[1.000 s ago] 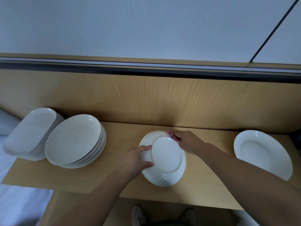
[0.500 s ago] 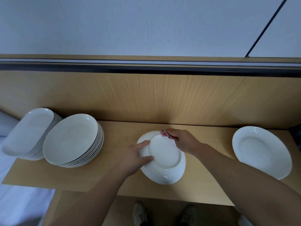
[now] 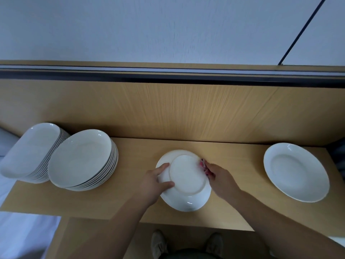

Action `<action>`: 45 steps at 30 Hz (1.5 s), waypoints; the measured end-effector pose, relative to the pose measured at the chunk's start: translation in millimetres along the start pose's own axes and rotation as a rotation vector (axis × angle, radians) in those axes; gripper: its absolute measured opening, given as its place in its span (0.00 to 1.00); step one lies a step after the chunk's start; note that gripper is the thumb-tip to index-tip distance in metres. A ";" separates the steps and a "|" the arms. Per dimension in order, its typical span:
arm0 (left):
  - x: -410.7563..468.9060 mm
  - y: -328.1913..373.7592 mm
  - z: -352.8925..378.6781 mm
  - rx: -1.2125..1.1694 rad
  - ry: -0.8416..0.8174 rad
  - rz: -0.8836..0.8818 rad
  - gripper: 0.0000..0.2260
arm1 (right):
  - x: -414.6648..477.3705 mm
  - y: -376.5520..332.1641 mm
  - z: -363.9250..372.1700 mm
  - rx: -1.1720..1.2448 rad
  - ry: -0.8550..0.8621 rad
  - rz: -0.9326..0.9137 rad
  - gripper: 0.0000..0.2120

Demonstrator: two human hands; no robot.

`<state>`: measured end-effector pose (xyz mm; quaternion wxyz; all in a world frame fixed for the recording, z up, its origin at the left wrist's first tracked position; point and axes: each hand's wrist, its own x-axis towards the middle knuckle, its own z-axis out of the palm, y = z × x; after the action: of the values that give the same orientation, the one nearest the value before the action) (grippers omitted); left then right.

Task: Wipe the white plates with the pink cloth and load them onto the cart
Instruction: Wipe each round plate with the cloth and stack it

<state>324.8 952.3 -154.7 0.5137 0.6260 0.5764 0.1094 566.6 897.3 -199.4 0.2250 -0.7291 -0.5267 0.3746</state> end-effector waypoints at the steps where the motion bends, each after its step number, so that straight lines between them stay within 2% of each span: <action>1: -0.5 1.5 0.2 0.000 0.009 0.010 0.30 | -7.8 4.7 3.3 -0.019 0.000 0.013 0.17; 4: 0.0 5.1 0.7 -0.011 0.010 0.013 0.29 | -12.3 6.4 6.3 0.055 0.057 -0.015 0.12; 6: 0.4 7.7 -1.7 -0.086 -0.009 -0.007 0.25 | -0.8 0.7 0.6 0.079 0.109 -0.004 0.12; 9: 3.7 8.0 -7.5 -0.272 -0.052 -0.045 0.20 | 17.1 -9.7 -10.7 0.186 0.025 0.032 0.14; 12: 3.8 10.1 -7.8 -0.354 -0.101 -0.067 0.23 | 37.7 -8.6 -13.8 0.138 -0.054 0.001 0.17; 19: -2.3 -1.2 4.8 -0.369 -0.012 -0.060 0.25 | 31.5 -7.1 -5.6 0.030 -0.004 0.027 0.19; 24: -2.1 -8.1 10.1 -0.386 0.037 -0.051 0.24 | -22.1 -5.1 12.8 0.236 0.146 0.081 0.12; 26: -3.1 -9.7 14.3 -0.362 0.040 -0.044 0.24 | -43.9 -3.6 23.4 0.310 0.165 0.072 0.13; 33: -5.2 -15.1 20.8 -0.250 0.067 -0.006 0.23 | -18.3 6.1 5.5 0.117 0.143 0.018 0.16; 39: -1.8 -11.5 23.3 -0.321 0.061 -0.015 0.29 | 13.5 8.3 -5.3 0.054 0.066 0.039 0.19; 45: -4.0 -10.8 29.7 -0.354 0.082 -0.038 0.31 | -17.5 -3.5 13.0 0.137 0.202 0.074 0.13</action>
<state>338.6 931.6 -174.5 0.5939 0.5097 0.5805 0.2246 551.4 881.3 -199.5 0.3121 -0.7650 -0.4473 0.3426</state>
